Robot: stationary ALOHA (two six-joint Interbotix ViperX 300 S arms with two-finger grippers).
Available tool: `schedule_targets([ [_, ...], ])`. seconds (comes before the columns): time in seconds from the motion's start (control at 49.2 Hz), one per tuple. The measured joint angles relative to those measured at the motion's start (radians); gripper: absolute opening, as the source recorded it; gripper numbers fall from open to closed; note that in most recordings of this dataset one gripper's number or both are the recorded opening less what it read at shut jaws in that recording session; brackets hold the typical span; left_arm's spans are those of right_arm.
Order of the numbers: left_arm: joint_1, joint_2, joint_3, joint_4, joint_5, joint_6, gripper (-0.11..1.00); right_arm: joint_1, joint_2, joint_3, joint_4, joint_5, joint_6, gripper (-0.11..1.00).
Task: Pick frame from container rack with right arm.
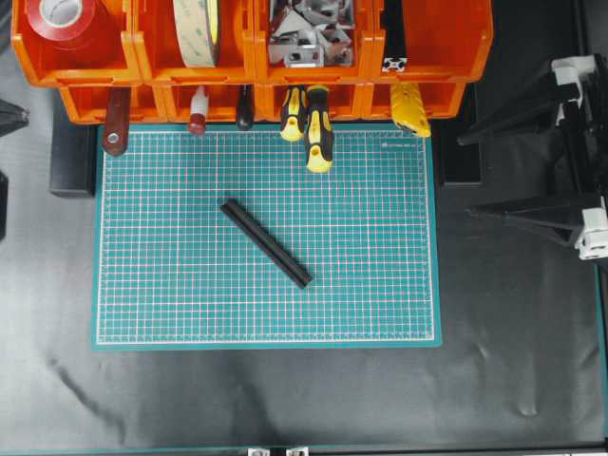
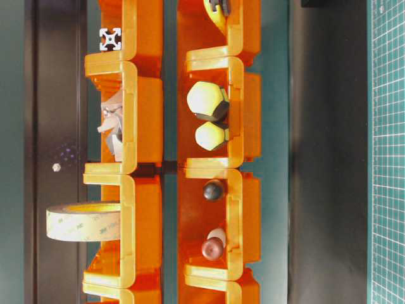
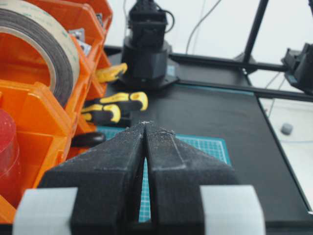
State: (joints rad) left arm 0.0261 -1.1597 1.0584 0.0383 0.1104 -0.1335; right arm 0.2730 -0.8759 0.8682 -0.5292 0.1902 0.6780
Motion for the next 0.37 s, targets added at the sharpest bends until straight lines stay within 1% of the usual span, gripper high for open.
schedule_targets([
  [0.366,-0.002,0.002,-0.002,-0.002,0.052,-0.002,0.00,-0.021,-0.006,0.018,0.000,0.000,-0.002,0.82],
])
